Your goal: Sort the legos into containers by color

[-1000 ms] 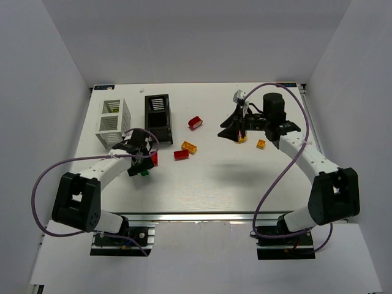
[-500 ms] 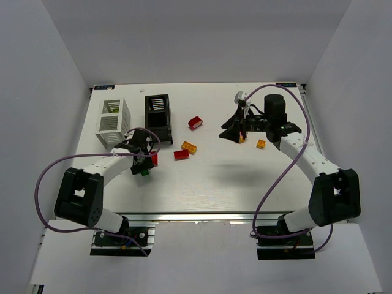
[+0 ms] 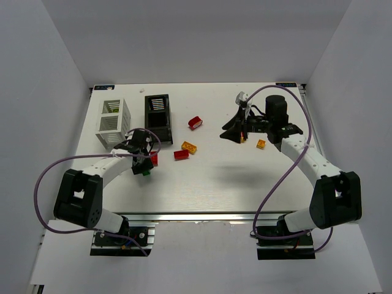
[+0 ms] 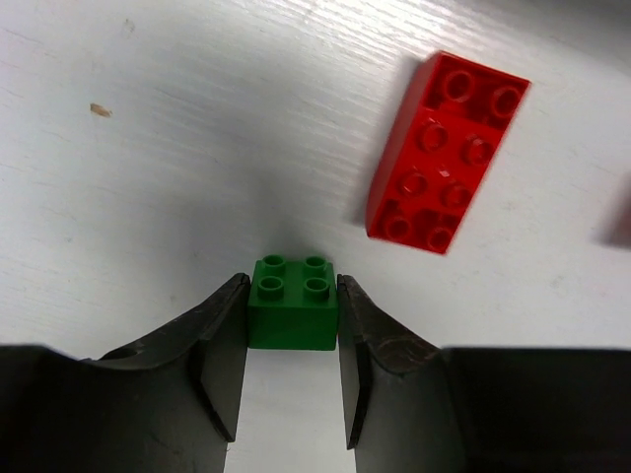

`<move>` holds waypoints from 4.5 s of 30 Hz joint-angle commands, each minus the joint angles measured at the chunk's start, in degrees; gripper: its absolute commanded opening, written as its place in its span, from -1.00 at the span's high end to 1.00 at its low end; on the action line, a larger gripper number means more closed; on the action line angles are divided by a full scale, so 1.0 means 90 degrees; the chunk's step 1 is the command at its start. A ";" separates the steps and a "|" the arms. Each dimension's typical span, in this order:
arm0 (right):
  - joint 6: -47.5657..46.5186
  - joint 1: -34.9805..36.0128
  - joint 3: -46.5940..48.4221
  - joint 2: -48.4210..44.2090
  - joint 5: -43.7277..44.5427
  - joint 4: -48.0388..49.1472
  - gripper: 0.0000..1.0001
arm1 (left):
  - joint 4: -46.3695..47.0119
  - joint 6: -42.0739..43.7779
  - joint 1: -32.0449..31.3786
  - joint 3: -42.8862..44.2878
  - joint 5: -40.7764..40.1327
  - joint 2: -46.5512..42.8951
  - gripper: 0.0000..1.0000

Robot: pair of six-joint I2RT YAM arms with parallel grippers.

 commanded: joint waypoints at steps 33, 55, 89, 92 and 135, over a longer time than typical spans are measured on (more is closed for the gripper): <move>-0.0317 -0.0265 -0.1169 -0.1247 0.0071 -0.0397 1.00 | -0.0844 0.0845 0.0611 0.7358 0.1056 0.3101 0.69; -0.0288 -0.0538 -0.1111 -0.1092 0.0607 -0.0358 0.14 | -0.1177 0.0591 0.0826 0.8111 0.1036 0.4000 -0.28; -0.0144 -0.0616 0.4465 0.4259 0.3966 -0.2967 -0.23 | -0.1322 0.0590 0.0924 0.0572 0.1036 -0.3772 -0.58; 0.0336 -0.0578 0.4436 0.4445 0.4357 -0.2712 -0.15 | -0.1450 0.0708 0.0924 0.0338 0.0909 -0.3987 -0.60; -0.1381 -0.0519 0.4670 0.5315 0.4124 -0.3092 -0.37 | -0.0485 -0.0180 0.0914 0.0035 0.1836 -0.3920 -0.64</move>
